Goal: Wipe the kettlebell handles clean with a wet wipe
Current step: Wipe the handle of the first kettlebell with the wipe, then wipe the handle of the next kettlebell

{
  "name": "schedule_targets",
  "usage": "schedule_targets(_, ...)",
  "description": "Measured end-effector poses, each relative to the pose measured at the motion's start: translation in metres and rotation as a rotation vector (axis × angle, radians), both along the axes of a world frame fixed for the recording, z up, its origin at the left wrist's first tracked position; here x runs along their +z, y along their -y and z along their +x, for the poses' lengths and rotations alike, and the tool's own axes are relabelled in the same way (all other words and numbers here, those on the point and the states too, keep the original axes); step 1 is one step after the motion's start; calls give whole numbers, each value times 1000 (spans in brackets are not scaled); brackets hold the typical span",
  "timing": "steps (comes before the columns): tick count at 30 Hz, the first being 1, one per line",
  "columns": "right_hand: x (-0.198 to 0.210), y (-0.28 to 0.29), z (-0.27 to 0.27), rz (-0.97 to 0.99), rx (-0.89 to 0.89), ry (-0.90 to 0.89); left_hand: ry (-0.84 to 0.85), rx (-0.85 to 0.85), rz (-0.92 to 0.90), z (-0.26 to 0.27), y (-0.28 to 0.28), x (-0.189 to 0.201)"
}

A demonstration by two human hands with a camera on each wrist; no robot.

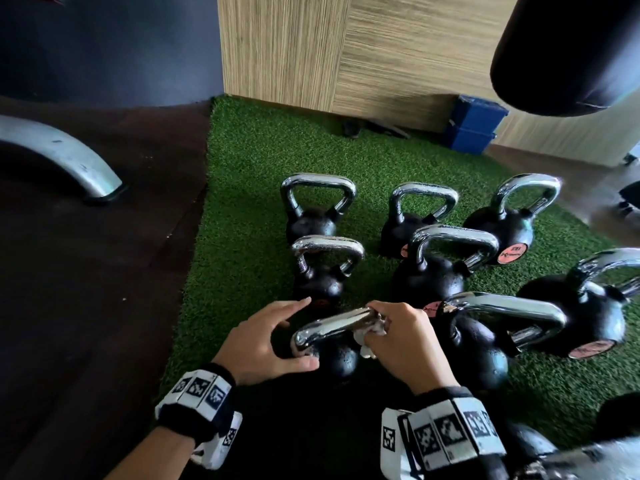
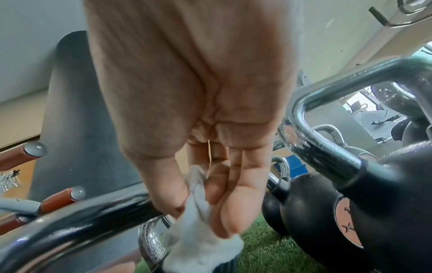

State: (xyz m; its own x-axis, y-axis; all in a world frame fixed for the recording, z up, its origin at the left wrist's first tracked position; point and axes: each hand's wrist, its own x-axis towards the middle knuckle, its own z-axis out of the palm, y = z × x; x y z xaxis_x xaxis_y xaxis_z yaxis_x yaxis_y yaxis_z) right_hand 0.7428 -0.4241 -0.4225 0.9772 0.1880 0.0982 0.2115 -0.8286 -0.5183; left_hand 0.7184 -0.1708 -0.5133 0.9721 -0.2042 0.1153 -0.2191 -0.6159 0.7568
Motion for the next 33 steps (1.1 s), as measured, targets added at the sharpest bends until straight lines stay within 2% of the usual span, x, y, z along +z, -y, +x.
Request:
schedule_targets(5, 9, 6, -14, -14, -31, -50, -65, 36, -211, 2, -2, -6)
schedule_targets(10, 32, 9, -12, -152, 29, -156, -135, 22, -254, -4, 5, -5)
schedule_targets(13, 55, 16, -5, -210, -24, -58, -248, -73, -191, -5, -7, 2)
schedule_targets(15, 69, 17, 6, -106, -62, 20, -269, -88, -181, 1, -20, 4)
schedule_targets(20, 84, -4, 55, 76, -24, 49, -253, 125, -171, 40, -39, 12)
schedule_targets(27, 72, -35, 132, 57, 83, 70, -270, 198, -253, 111, -38, 4)
schedule_targets(33, 66, -33, 157, 51, 171, 106, -327, 155, -296, 149, -19, -20)
